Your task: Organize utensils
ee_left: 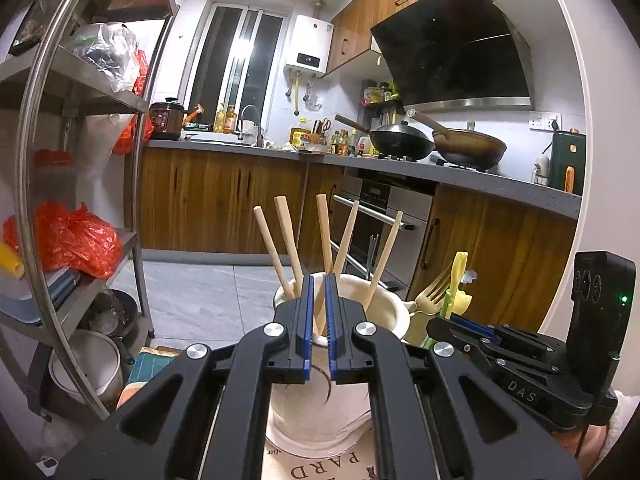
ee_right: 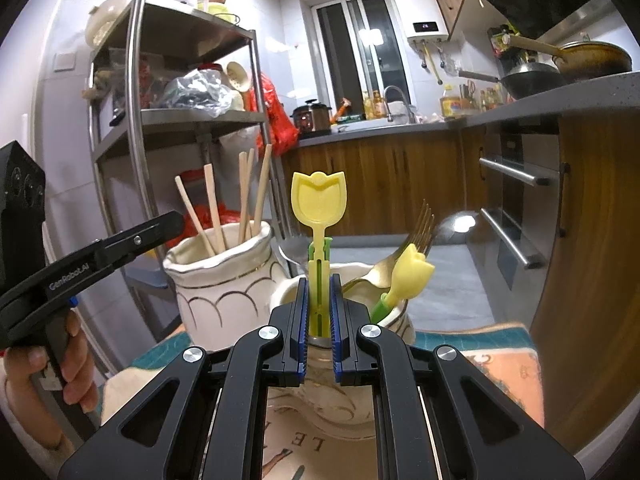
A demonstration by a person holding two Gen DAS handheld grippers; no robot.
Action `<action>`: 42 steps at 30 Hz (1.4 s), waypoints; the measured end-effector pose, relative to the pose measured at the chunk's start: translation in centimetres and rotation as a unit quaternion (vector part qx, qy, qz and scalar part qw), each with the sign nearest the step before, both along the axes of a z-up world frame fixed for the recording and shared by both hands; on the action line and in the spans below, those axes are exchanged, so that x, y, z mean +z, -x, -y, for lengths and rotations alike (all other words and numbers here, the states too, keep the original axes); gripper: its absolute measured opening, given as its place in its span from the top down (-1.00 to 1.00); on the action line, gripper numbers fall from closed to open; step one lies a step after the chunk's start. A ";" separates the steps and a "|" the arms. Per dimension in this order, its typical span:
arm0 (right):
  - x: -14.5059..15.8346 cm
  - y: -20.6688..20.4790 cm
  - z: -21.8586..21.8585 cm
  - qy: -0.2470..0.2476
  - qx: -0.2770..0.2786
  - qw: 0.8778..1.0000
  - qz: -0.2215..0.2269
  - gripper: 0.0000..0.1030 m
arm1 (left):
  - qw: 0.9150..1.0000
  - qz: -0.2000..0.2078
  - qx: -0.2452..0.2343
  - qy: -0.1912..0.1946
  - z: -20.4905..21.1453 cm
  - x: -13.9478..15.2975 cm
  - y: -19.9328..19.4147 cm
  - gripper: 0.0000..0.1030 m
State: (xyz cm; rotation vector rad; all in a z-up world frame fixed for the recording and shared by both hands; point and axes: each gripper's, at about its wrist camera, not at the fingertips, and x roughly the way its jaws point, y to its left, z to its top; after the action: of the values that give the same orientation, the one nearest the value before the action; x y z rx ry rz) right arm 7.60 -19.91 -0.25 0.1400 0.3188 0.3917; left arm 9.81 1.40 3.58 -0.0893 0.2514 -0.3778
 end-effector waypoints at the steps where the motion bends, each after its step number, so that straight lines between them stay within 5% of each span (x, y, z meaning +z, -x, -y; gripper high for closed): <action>1: 0.0 0.0 0.0 -0.002 0.001 1.000 0.000 0.73 | 1.000 0.001 -0.001 -0.001 0.1 0.0 0.0 0.90; 4: 0.2 0.4 0.4 -0.014 0.000 1.000 0.008 0.29 | 1.000 0.004 -0.002 -0.005 0.3 0.0 0.3 0.90; 11: 0.7 1.5 1.1 -0.024 -0.012 0.999 0.019 0.24 | 1.000 0.003 0.002 -0.014 -0.1 -0.6 1.5 0.90; 22: 0.9 5.7 2.9 -0.007 -0.037 0.999 0.036 -0.37 | 0.999 -0.023 0.012 -0.041 -0.5 -2.6 4.5 0.86; 27: 0.4 7.6 3.1 0.021 -0.044 0.998 0.042 -0.55 | 0.999 -0.024 0.023 -0.036 -1.0 -3.1 6.0 0.10; 36: -0.1 9.5 2.8 0.053 -0.056 0.995 0.057 -0.87 | 0.998 -0.011 0.041 -0.055 -0.5 -3.3 8.0 -0.64; 42: -0.5 9.7 2.0 0.078 -0.057 0.993 0.068 -0.90 | 0.997 -0.008 0.052 -0.051 -0.7 -3.5 8.2 -0.89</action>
State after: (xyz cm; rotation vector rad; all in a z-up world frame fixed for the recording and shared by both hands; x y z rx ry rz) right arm -2.14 -21.96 -0.74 -0.0223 0.2046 0.2613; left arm 1.57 2.06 0.12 -0.0048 0.2794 -0.2608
